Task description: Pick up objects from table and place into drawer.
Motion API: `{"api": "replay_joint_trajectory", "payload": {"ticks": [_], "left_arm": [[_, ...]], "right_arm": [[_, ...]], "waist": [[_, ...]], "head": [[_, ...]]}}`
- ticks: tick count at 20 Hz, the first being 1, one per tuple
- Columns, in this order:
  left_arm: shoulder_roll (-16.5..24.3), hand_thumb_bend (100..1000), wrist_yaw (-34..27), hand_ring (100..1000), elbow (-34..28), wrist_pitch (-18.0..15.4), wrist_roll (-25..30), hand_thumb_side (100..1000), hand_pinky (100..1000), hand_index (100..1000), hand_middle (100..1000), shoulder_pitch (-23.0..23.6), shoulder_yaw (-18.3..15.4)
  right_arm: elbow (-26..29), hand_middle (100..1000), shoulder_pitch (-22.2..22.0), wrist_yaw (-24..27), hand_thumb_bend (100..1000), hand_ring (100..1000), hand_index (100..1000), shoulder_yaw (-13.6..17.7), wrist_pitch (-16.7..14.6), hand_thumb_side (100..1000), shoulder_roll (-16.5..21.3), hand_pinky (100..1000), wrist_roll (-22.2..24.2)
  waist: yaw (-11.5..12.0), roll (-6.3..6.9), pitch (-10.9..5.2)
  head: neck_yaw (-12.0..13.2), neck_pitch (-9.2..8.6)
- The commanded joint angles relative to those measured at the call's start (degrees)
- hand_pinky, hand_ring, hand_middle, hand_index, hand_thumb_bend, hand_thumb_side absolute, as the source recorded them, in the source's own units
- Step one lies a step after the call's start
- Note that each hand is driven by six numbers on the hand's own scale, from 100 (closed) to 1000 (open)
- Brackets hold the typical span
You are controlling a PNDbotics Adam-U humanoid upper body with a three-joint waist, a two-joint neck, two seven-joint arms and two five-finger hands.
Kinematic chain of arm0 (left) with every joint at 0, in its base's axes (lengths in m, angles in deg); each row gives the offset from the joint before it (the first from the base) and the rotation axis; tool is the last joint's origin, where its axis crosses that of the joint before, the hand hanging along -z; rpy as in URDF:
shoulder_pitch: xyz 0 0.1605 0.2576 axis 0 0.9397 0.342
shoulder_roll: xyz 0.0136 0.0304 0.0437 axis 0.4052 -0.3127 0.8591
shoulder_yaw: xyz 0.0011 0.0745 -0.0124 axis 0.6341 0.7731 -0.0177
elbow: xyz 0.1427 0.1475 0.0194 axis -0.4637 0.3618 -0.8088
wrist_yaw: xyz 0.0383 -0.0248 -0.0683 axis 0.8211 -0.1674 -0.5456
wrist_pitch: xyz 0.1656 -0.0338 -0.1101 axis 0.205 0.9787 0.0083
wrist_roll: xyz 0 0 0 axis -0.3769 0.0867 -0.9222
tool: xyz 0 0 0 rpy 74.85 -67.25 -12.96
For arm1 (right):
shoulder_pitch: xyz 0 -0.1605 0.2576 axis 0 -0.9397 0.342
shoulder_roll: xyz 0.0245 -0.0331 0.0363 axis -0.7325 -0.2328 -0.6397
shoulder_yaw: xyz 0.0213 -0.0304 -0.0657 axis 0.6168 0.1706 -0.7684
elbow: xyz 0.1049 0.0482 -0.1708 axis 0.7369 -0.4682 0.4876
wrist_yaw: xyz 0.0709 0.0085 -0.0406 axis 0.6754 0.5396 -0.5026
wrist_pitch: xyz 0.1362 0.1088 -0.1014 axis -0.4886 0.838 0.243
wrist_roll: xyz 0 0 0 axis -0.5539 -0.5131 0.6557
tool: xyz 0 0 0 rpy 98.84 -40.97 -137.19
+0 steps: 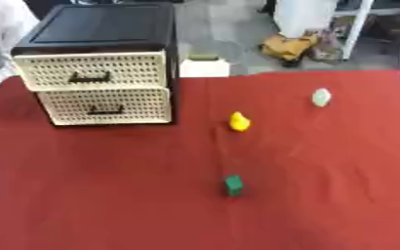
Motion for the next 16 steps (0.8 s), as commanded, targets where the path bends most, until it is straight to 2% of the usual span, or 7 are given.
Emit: {"api": "replay_joint_trajectory", "payload": {"ticks": [1, 3, 5, 8, 16], "left_arm": [[4.0, 100, 1.6, 642, -1.0, 1.4, 0.0, 1000, 752, 864, 656, -1.8, 0.0], [5.3, 100, 2.1, 642, -1.0, 1.8, 0.1, 1000, 750, 866, 657, -2.4, 0.1], [6.5, 100, 2.6, 603, -1.0, 2.2, 0.5, 1000, 694, 870, 656, -2.8, 0.3], [8.1, 100, 3.4, 590, -1.0, 3.1, 1.0, 1000, 672, 875, 654, -3.4, 0.5], [15.0, 100, 6.6, 574, -1.0, 6.0, 1.8, 1000, 645, 884, 615, -7.3, 0.7]], "right_arm": [[1.0, 592, 1.1, -0.4, 175, 687, 809, 0.6, -0.5, 626, 2.5, 660, -0.8], [1.0, 594, 1.4, -0.3, 173, 688, 810, 0.6, -0.8, 633, 3.1, 661, -1.5], [1.0, 596, 1.9, -0.1, 170, 692, 811, 0.7, -1.2, 653, 3.7, 664, -2.3], [1.0, 596, 2.4, 0.4, 167, 692, 810, 0.8, -2.0, 659, 4.4, 664, -3.6], [1.0, 595, 3.3, 0.1, 164, 690, 809, 1.1, -2.9, 670, 6.4, 663, -5.5]], "waist": [[0.0, 0.22, -0.02], [-0.1, 0.51, 0.58], [-0.1, 0.82, 1.32], [-0.2, 1.19, 2.38], [-0.3, 1.77, 5.10]], "head": [[0.2, -0.21], [0.2, -0.19], [0.2, -0.11], [0.4, -0.32], [2.0, -2.06]]}}
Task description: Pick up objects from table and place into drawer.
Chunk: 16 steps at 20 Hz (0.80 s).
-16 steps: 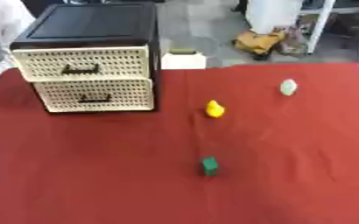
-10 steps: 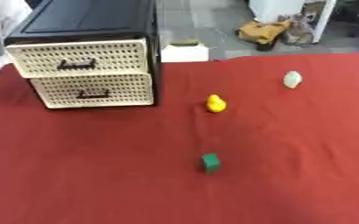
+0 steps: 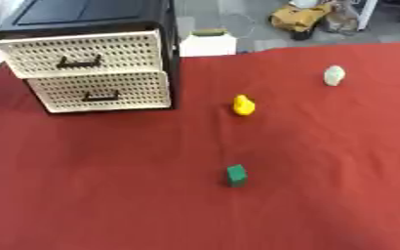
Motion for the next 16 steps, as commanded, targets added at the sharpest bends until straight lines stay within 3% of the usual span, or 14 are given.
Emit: {"api": "replay_joint_trajectory", "payload": {"ticks": [1, 9, 16], "left_arm": [[4.6, 100, 1.5, 567, -1.0, 1.7, 0.6, 1000, 639, 885, 608, -1.8, -0.2], [10.0, 100, 4.2, 527, -1.0, 6.2, 5.6, 1000, 599, 889, 570, -3.3, -0.1], [11.1, 100, 2.4, 477, -1.0, 8.2, 8.7, 1000, 574, 880, 534, -3.5, 0.1]], "right_arm": [[1.0, 595, 1.0, -0.2, 164, 689, 809, 0.7, -0.3, 670, 2.5, 663, -0.7], [1.0, 594, 1.4, -0.6, 165, 688, 809, 0.8, -0.4, 670, 3.2, 663, -1.3], [1.0, 593, 1.4, -0.7, 167, 688, 809, 1.0, -0.1, 671, 3.2, 663, -1.6]], "waist": [[0.0, 0.02, -0.25], [0.1, 0.01, 1.03], [0.2, -0.55, 1.19]], "head": [[0.8, -1.13], [3.5, -2.11], [3.9, -2.63]]}}
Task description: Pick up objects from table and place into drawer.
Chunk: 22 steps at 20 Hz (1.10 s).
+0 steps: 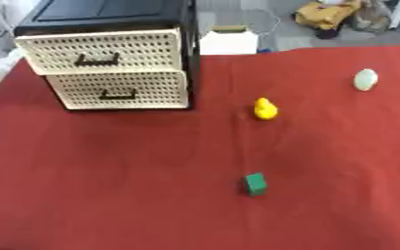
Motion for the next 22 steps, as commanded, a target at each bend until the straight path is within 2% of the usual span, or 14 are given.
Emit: {"api": "replay_joint_trajectory", "payload": {"ticks": [1, 3, 5, 8, 10, 12, 14, 18, 22], "left_arm": [[2.3, 100, -1.2, 471, -1.0, 0.5, 1.2, 1000, 569, 878, 526, -1.0, -0.3], [2.6, 100, -1.8, 425, -1.0, 0.7, 1.9, 1000, 537, 877, 495, -1.1, -0.1], [3.3, 100, -1.7, 339, -1.0, 0.9, 3.3, 1000, 469, 877, 435, -1.6, 0.2], [5.2, 100, -0.3, 154, -1.0, 1.3, 7.4, 1000, 290, 878, 258, -2.7, 1.0], [6.7, 100, 1.2, 100, -1.0, 1.8, 11.9, 1000, 214, 879, 191, -3.4, 1.6], [8.1, 100, 2.7, 100, -1.0, 2.2, 16.8, 1000, 142, 866, 100, -4.2, 2.3], [9.5, 100, 4.1, 100, -1.0, 2.1, 21.3, 1000, 100, 863, 100, -5.3, 2.7], [11.8, 100, 6.9, 100, -1.0, 1.4, 29.9, 1000, 100, 859, 100, -7.7, 3.5], [12.5, 100, 9.3, 100, -1.0, 1.9, 35.7, 1000, 100, 798, 100, -10.2, 4.2]], "right_arm": [[1.0, 593, 0.7, -0.4, 165, 688, 809, 0.7, 0.1, 671, 1.7, 663, -0.3], [1.0, 592, 0.7, -0.4, 165, 687, 808, 0.7, 0.2, 670, 1.6, 663, -0.4], [1.0, 592, 0.6, -0.5, 166, 687, 808, 0.8, 0.3, 670, 1.5, 663, -0.4], [1.0, 592, 0.4, -0.6, 168, 687, 808, 0.8, 0.5, 671, 1.5, 663, -0.4], [1.0, 591, 0.4, -0.6, 168, 687, 808, 0.8, 0.6, 672, 1.6, 663, -0.4], [1.0, 592, 0.3, -0.7, 168, 687, 808, 0.7, 0.7, 672, 1.6, 663, -0.4], [1.0, 592, 0.3, -0.7, 168, 687, 808, 0.7, 0.8, 672, 1.7, 663, -0.3], [1.0, 591, 0.3, -0.8, 171, 687, 808, 0.6, 0.9, 673, 1.8, 663, -0.2], [1.0, 591, 0.2, -0.9, 170, 688, 808, 0.6, 1.0, 673, 1.9, 663, -0.1]], "waist": [[0.1, -0.27, -0.73], [0.1, -0.42, -0.73], [0.2, -0.57, -0.75], [0.3, -0.73, -0.79], [0.3, -0.78, -0.82], [0.3, -0.82, -0.86], [0.3, -0.84, -0.89], [0.5, -0.82, -0.95], [0.7, -0.80, -1.08]], "head": [[0.0, -0.71], [-0.5, -0.83], [-1.7, -0.98], [-3.4, -1.30], [-4.0, -1.55], [-4.2, -1.72], [-4.4, -1.88], [-4.7, -2.12], [-4.7, -1.85]]}}
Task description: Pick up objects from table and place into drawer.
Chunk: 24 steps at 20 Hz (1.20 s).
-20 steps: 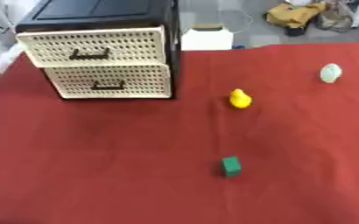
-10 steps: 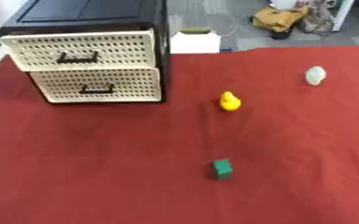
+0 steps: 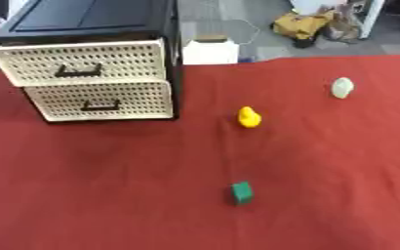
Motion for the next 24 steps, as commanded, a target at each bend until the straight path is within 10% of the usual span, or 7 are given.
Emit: {"api": "replay_joint_trajectory", "payload": {"ticks": [1, 24], "left_arm": [[2.4, 100, 1.7, 100, -0.7, 0.6, 4.3, 1000, 100, 803, 100, -2.1, 0.1], [0.1, 100, -0.3, 100, 9.8, 3.2, 30.0, 1000, 100, 929, 100, -12.7, 8.1]], "right_arm": [[1.0, 591, 0.3, -0.4, 170, 688, 808, 0.5, 0.3, 673, 1.9, 663, 0.0], [1.0, 587, 0.1, -0.5, 170, 687, 806, 0.1, 0.8, 666, 1.9, 663, 0.4]], "waist": [[0.1, -0.10, -1.09], [1.0, 0.01, -2.01]], "head": [[-0.1, -0.33], [-0.4, -0.59]]}}
